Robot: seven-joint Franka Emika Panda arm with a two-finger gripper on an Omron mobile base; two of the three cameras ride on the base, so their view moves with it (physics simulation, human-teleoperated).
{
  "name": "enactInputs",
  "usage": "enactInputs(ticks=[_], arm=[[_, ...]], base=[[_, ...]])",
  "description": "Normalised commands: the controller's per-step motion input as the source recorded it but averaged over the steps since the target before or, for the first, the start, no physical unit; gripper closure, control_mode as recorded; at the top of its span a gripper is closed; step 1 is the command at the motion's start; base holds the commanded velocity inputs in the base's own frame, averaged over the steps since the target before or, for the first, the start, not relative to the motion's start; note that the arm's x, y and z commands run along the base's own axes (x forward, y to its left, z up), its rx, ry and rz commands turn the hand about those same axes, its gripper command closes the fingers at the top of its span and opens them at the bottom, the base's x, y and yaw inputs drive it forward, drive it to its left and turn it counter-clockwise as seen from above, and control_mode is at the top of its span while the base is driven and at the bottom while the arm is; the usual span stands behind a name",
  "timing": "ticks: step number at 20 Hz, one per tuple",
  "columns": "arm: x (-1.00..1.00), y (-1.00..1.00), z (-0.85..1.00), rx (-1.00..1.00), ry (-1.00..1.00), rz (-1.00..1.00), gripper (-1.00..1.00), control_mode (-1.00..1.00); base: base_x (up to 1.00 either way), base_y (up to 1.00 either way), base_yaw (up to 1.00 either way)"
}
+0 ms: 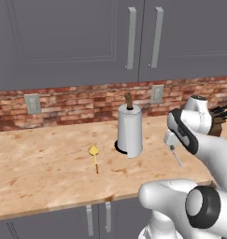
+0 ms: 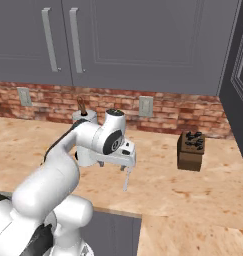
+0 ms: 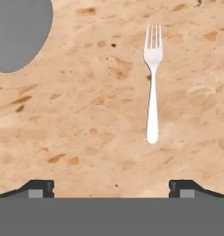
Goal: Take the fork and place it on the left side of the plate. Then take the spoon and place it on the right side of the plate. Make sure they're directly next to the plate.
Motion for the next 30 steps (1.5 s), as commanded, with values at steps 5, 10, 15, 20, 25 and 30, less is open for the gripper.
enactInputs(ticks=[5, 10, 15, 20, 25, 30], arm=[[0.26, -0.29, -0.39, 0.00, 0.09, 0.00, -1.00, -1.00], [0.25, -0.15, -0.47, 0.00, 0.09, 0.00, -1.00, -1.00], [0.25, -0.15, -0.35, 0.00, 0.02, 0.00, -1.00, -1.00], [0.25, -0.10, -0.30, 0.00, 0.00, 0.00, -1.00, -1.00], [0.21, 0.00, -0.30, 0.00, 0.00, 0.01, -1.00, -1.00], [0.23, 0.00, -0.23, 0.00, 0.00, 0.05, -1.00, -1.00]], base=[[0.00, 0.00, 0.00], [0.00, 0.00, 0.00], [0.00, 0.00, 0.00], [0.00, 0.00, 0.00], [0.00, 0.00, 0.00], [0.00, 0.00, 0.00]])
